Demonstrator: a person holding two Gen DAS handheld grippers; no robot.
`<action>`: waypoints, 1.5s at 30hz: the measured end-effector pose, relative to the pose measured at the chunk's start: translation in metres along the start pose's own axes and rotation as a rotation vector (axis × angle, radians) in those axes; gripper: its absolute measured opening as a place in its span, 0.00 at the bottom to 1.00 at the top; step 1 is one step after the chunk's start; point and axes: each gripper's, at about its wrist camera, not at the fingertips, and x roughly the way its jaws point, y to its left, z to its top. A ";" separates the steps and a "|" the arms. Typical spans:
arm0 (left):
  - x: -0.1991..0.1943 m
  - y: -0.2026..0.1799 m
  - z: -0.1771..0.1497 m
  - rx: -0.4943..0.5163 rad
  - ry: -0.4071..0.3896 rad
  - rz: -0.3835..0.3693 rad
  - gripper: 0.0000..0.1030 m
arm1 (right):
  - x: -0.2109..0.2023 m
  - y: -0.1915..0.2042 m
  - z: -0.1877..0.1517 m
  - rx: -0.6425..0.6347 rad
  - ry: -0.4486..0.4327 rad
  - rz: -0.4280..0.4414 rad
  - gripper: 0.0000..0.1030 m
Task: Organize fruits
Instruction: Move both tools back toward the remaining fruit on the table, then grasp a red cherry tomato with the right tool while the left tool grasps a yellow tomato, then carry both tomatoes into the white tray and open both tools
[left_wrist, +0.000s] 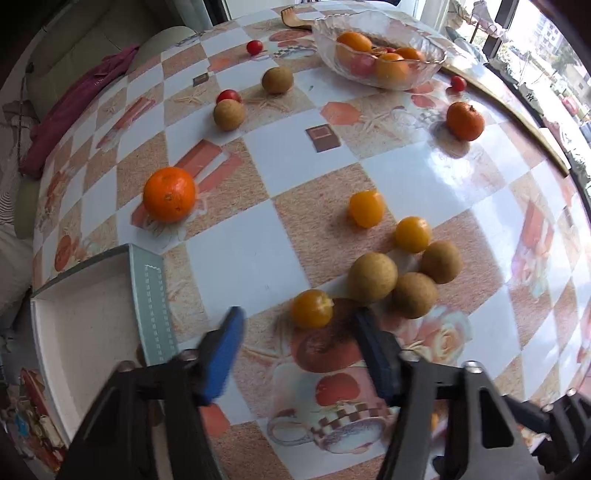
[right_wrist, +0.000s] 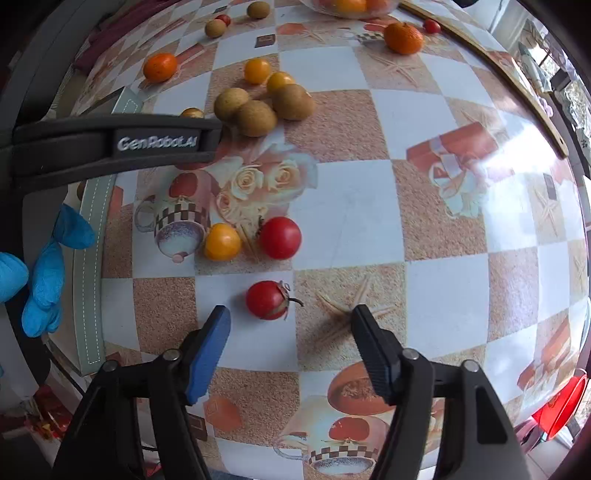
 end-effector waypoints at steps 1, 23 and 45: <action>0.000 -0.003 0.001 0.004 0.002 0.002 0.50 | 0.000 0.000 -0.001 -0.008 0.000 0.000 0.61; -0.045 0.022 -0.022 -0.118 -0.036 -0.063 0.23 | -0.013 -0.015 0.013 0.048 0.001 0.105 0.32; -0.096 0.107 -0.089 -0.297 -0.114 -0.038 0.23 | -0.049 0.020 0.036 -0.022 -0.041 0.084 0.32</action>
